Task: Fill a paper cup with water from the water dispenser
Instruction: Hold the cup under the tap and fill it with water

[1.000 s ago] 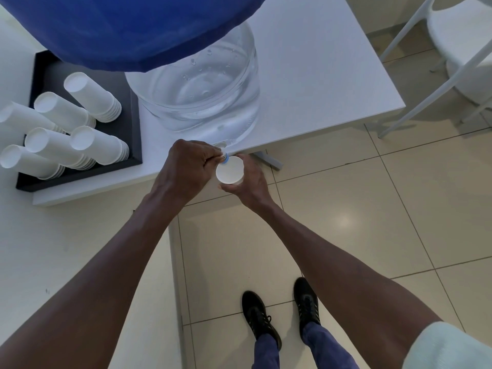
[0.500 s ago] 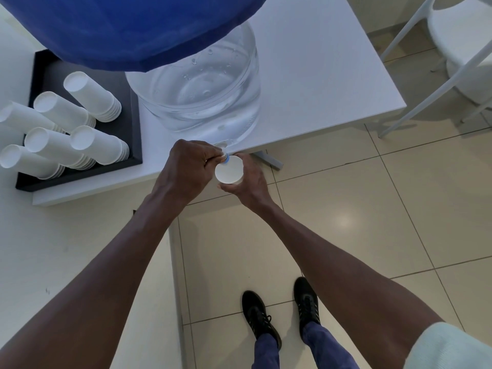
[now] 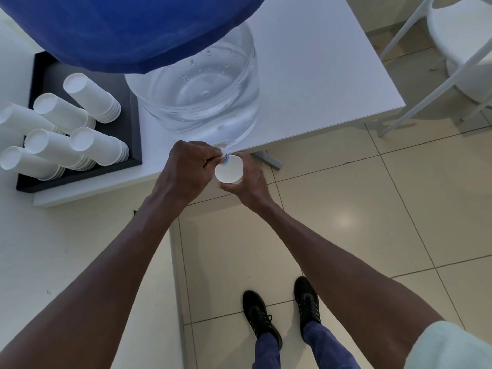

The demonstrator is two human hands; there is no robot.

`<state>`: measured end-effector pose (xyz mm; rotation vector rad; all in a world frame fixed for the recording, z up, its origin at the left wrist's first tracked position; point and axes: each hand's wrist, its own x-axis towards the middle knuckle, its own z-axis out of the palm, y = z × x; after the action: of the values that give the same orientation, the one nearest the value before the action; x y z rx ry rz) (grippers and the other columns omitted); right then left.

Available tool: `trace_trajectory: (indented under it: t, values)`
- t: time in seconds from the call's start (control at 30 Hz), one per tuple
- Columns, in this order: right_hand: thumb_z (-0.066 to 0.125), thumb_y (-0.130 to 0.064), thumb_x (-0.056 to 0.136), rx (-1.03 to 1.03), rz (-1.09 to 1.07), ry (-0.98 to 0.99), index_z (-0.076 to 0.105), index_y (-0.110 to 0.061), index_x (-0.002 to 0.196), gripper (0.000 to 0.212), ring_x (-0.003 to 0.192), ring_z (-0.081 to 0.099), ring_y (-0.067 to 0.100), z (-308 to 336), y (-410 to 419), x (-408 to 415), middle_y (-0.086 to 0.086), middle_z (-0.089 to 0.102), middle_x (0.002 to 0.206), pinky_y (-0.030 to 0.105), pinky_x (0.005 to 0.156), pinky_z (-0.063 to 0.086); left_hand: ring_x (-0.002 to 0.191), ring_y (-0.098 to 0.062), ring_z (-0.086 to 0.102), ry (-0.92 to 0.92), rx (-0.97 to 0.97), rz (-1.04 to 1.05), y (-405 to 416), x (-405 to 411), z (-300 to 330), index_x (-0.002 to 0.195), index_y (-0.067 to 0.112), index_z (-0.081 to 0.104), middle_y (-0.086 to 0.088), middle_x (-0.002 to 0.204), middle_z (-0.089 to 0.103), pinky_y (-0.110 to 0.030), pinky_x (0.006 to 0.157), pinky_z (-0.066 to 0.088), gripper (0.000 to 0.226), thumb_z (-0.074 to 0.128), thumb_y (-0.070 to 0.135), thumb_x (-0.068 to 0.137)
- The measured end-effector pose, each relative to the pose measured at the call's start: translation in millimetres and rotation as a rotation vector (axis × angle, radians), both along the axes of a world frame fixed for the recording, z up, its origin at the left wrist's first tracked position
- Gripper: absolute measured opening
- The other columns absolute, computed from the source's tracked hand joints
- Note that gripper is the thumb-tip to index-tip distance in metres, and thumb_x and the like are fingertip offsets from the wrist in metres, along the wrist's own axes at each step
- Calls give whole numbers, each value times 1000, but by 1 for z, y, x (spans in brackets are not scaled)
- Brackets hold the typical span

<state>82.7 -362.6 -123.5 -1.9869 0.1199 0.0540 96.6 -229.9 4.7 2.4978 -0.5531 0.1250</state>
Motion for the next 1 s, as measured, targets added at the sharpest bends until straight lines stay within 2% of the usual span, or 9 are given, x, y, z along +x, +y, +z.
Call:
trace_trajectory:
  t: [0.2, 0.5, 0.77, 1.0]
  values:
    - [92, -28, 61, 22, -6, 3, 54, -20, 121, 71, 105, 57, 25, 2, 0, 0, 0, 65, 113, 41, 82, 51, 90, -16, 72, 6, 7, 3, -2, -1, 2, 93, 7, 78, -9, 95, 77, -29, 82, 56, 11, 73, 9, 84]
    - [92, -31, 61, 19, -11, 0, 54, -21, 121, 72, 104, 54, 22, 2, 1, 0, -1, 63, 113, 33, 78, 46, 90, -14, 72, 4, 3, 7, -2, -2, 3, 94, 6, 78, -9, 96, 77, -26, 82, 55, 11, 73, 10, 84]
    - [92, -31, 61, 12, -4, -1, 53, -19, 122, 74, 105, 55, 24, 1, 1, 0, 2, 63, 114, 37, 80, 49, 89, -14, 72, 12, 5, 14, -3, -2, 4, 94, 6, 78, -9, 95, 77, -22, 81, 53, 11, 73, 10, 84]
    - [92, -32, 61, 4, -11, 1, 53, -21, 121, 72, 104, 53, 22, -1, 2, 1, 0, 62, 113, 30, 75, 41, 88, -16, 72, 9, 13, 3, -3, -1, 5, 94, 5, 78, -11, 95, 77, -21, 80, 53, 12, 74, 9, 84]
